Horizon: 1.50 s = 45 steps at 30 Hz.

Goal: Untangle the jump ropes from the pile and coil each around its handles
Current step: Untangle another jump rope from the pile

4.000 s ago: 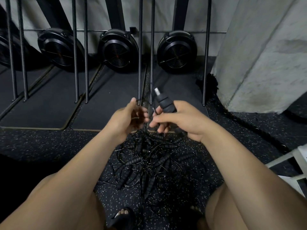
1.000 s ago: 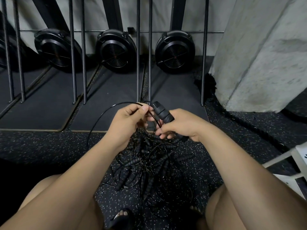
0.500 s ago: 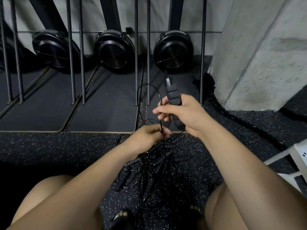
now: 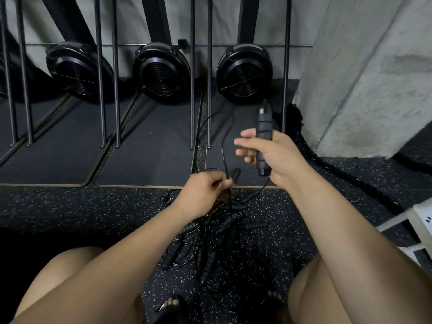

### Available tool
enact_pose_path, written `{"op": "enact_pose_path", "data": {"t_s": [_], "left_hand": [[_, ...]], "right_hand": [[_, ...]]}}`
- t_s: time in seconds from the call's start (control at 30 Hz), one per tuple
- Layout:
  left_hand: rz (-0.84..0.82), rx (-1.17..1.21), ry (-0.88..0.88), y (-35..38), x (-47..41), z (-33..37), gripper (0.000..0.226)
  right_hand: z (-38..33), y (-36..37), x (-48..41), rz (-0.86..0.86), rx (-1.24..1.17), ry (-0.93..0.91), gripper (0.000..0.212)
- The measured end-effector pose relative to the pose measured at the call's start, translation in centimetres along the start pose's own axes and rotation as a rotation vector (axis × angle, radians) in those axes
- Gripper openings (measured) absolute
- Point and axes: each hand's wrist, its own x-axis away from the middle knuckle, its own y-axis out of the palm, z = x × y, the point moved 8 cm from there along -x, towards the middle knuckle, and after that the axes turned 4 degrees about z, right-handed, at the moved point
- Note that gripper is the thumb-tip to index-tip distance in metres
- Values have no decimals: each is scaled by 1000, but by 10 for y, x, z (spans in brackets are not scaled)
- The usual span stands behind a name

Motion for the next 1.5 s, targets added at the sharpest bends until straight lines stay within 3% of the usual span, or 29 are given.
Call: {"op": "enact_pose_path", "data": {"t_s": [0.13,0.3,0.4,0.67,0.87,1.1,1.27,1.37,1.5], "left_hand": [[124,69,-4,-30,0,12,27],[198,303,-46,-48,1,10,28],[230,448,-26,-54,1,11,28],[306,658,-88,-57,-2,-3,25],[140,848,-284,-30,-10,-15,38],[-245,390,-221,26,2,-15,28],[-285,113,-113,43,6,-20,12],[-252,32,-90,39,4,-16,14],[-199,-12,-38,26,1,-12,12]], "right_hand": [[17,8,3,-50,277,27,25],[32,40,22,-273,477,81,24],[37,53,27,-312,473,75,20],[33,49,18,-213,555,-50,15],[12,49,29,-256,395,-91,11],[-22,36,33,-237,34,-144,17],[-31,15,24,-129,-132,-156,17],[-29,8,18,-92,-184,-134,18],[-19,2,11,-49,-103,-50,20]]}}
